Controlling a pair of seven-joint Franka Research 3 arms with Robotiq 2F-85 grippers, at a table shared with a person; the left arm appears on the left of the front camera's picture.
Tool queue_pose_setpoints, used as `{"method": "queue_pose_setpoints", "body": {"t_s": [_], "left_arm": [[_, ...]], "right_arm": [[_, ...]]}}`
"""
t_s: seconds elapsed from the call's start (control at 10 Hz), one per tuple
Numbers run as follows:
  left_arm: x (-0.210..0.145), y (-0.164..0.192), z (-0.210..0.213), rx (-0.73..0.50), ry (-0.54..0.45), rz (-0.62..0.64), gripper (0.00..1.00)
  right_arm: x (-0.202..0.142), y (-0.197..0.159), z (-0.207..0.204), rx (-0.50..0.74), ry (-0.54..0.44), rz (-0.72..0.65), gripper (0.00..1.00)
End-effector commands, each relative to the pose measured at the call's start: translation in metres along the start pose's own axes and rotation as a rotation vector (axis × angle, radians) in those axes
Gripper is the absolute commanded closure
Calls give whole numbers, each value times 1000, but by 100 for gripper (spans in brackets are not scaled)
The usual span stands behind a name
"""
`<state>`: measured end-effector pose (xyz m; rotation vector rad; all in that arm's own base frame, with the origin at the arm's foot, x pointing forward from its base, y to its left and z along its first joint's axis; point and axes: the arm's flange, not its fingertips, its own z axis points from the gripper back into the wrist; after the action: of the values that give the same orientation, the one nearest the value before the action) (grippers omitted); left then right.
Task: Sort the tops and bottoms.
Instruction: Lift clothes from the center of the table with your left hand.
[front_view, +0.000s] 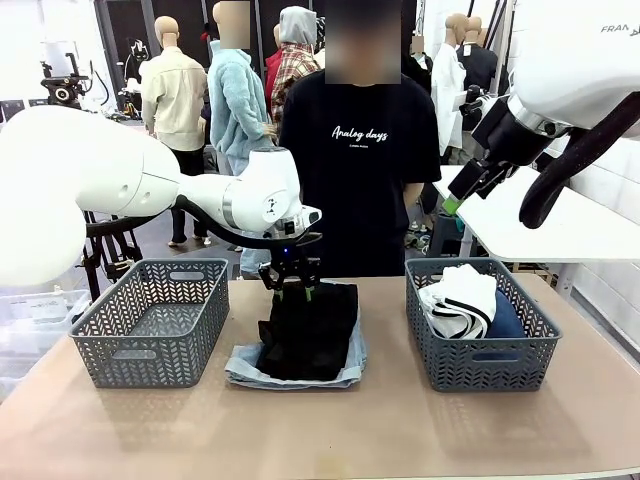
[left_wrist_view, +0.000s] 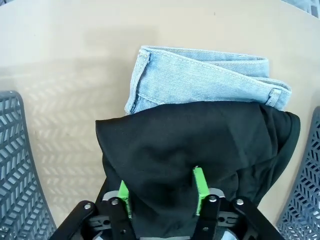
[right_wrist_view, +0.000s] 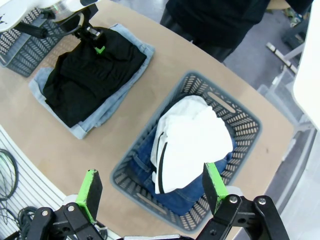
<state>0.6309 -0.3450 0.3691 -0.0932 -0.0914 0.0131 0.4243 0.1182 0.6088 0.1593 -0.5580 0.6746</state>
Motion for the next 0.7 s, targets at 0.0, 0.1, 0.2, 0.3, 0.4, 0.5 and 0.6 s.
{"method": "queue_pose_setpoints", "body": {"t_s": [0.0,0.1,0.2,0.3,0.4,0.5,0.6], "left_arm": [[0,3,4,-6,4,-7,100],[0,3,3,-12,11,-2,100],[0,2,4,-12,13,-1,100],[0,3,4,-14,9,1,100],[-1,3,6,-22,13,9,100],[-5,1,8,-26,6,14,100],[-10,-5,16,-31,-17,6,100]], "right_arm": [[-2,0,-1,10,0,1,0],[-2,0,-1,10,0,1,0],[-2,0,-1,10,0,1,0],[-2,0,-1,10,0,1,0],[-2,0,-1,10,0,1,0],[-2,0,-1,10,0,1,0],[-2,0,-1,10,0,1,0]]}}
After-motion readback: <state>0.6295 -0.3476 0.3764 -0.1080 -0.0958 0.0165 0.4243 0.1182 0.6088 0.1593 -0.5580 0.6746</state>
